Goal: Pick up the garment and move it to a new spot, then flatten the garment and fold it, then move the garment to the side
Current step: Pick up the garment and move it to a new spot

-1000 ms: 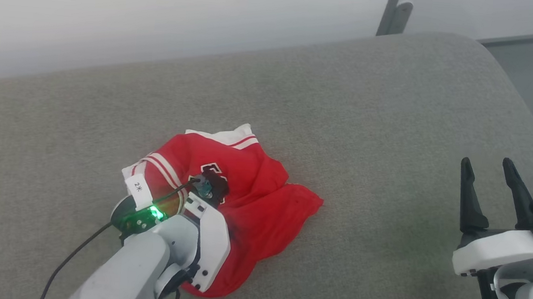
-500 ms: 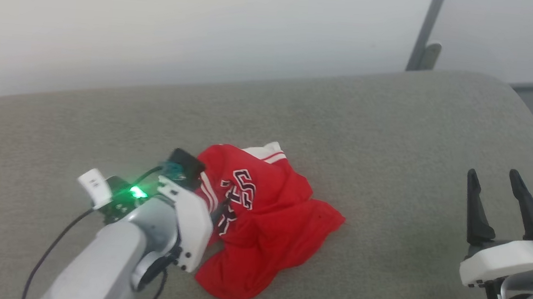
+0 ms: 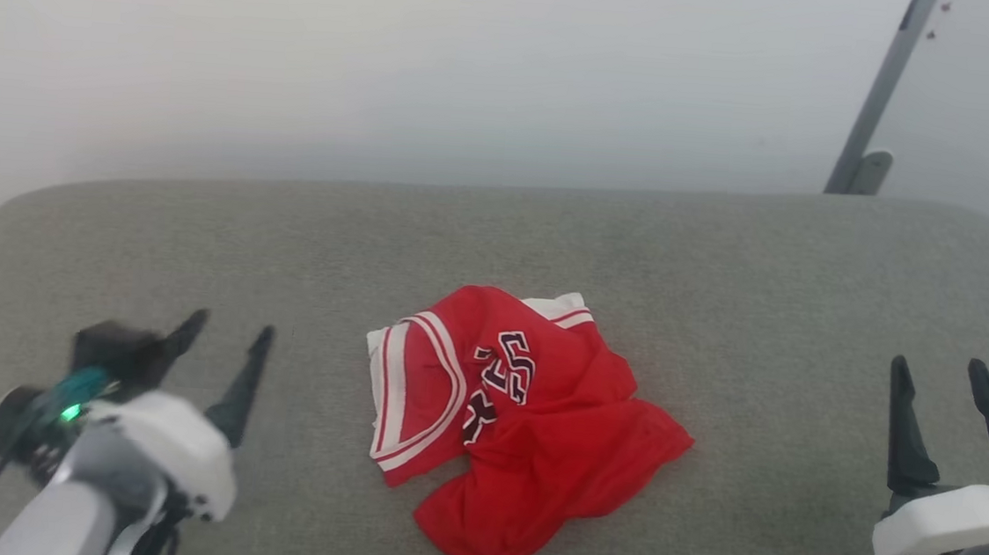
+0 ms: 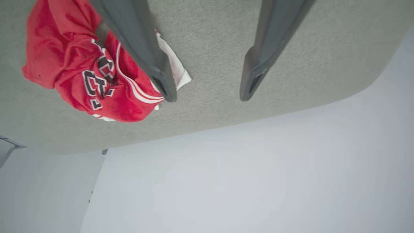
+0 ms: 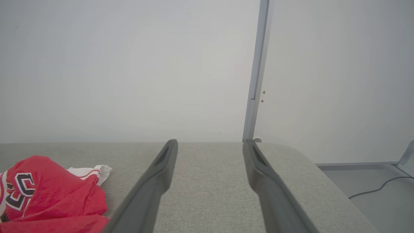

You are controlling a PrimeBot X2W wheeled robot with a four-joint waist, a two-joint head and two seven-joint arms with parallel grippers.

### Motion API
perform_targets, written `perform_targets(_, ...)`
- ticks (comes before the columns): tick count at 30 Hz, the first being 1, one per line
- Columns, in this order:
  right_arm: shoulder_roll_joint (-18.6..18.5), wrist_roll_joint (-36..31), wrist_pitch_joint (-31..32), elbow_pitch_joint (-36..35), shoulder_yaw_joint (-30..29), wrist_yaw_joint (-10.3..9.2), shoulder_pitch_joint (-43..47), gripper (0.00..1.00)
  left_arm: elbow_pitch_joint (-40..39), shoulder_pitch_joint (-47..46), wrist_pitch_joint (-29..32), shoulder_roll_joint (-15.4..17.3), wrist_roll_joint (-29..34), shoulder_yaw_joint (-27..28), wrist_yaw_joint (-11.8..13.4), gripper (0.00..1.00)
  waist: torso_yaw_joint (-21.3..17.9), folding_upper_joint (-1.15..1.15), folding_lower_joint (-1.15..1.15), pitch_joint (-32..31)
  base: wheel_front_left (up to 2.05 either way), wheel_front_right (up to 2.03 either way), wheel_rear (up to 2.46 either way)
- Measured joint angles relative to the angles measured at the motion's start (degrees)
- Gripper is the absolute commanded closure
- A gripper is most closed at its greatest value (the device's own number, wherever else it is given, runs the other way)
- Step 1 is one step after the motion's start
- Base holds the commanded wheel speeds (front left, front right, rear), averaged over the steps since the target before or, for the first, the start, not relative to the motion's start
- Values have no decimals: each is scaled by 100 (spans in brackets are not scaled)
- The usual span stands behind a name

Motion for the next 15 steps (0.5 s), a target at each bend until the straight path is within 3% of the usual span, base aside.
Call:
perform_targets(4, 2, 1, -36, 30, -56, 0, 94, 0, -140, 495, -400, 73, -126, 355, 213, 0, 123, 0, 0, -72, 0, 0, 0)
perform_targets(15, 49, -1, -65, 26, -78, 0, 280, 0, -525, 1530, -1084, 86, -489, 814, 297, 0, 312, 0, 0, -158, 0, 0, 0)
